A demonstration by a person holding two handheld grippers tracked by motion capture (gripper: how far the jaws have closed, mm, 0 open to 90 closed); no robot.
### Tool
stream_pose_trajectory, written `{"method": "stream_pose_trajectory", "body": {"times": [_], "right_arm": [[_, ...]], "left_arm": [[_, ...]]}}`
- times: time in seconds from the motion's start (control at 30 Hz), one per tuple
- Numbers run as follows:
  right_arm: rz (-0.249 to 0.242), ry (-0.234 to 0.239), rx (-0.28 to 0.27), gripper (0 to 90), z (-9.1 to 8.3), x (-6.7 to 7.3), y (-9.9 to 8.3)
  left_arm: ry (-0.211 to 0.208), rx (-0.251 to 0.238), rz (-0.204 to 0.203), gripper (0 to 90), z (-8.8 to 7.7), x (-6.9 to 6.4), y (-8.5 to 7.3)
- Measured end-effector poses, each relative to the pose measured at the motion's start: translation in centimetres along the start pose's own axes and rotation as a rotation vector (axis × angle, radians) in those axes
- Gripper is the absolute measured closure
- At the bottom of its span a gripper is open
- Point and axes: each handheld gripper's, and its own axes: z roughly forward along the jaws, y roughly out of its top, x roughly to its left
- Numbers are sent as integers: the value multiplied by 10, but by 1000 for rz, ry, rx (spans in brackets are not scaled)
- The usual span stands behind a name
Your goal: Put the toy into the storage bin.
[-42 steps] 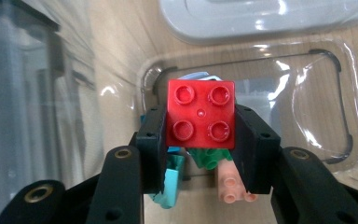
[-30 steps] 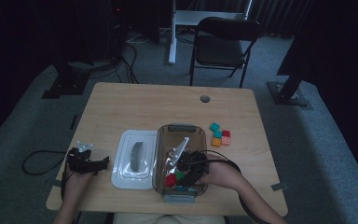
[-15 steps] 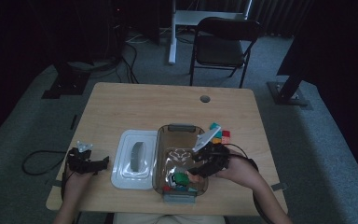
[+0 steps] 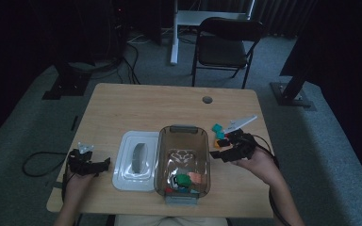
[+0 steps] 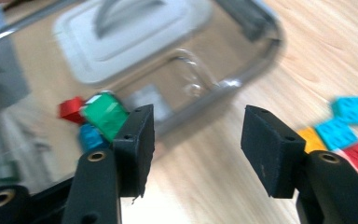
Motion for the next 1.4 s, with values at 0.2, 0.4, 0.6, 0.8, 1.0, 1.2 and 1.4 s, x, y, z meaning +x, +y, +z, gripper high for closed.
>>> {"method": "stream_pose_trajectory", "body": {"times": [0.2,0.4,0.6,0.8,1.0,1.2,1.4], "right_arm": [[101,-60,1,426,5,-27,-11],[215,-116,-23,427,11,-59,-24],[310,-177,-24,438,18,-89,-34],[384,-229,28,440,35,-112,-38],[437,-256,81,439,62,-120,-42],[461,-261,104,439,79,-120,-43],[487,-264,140,439,95,-123,-44]], "left_arm": [[0,-5,-3,9,0,0,0],[1,-1,1,9,0,0,0],[0,-1,1,9,0,0,0],[0,-1,0,9,0,0,0],[1,-1,1,9,0,0,0],[0,-1,1,9,0,0,0],[0,-1,0,9,0,0,0]]}}
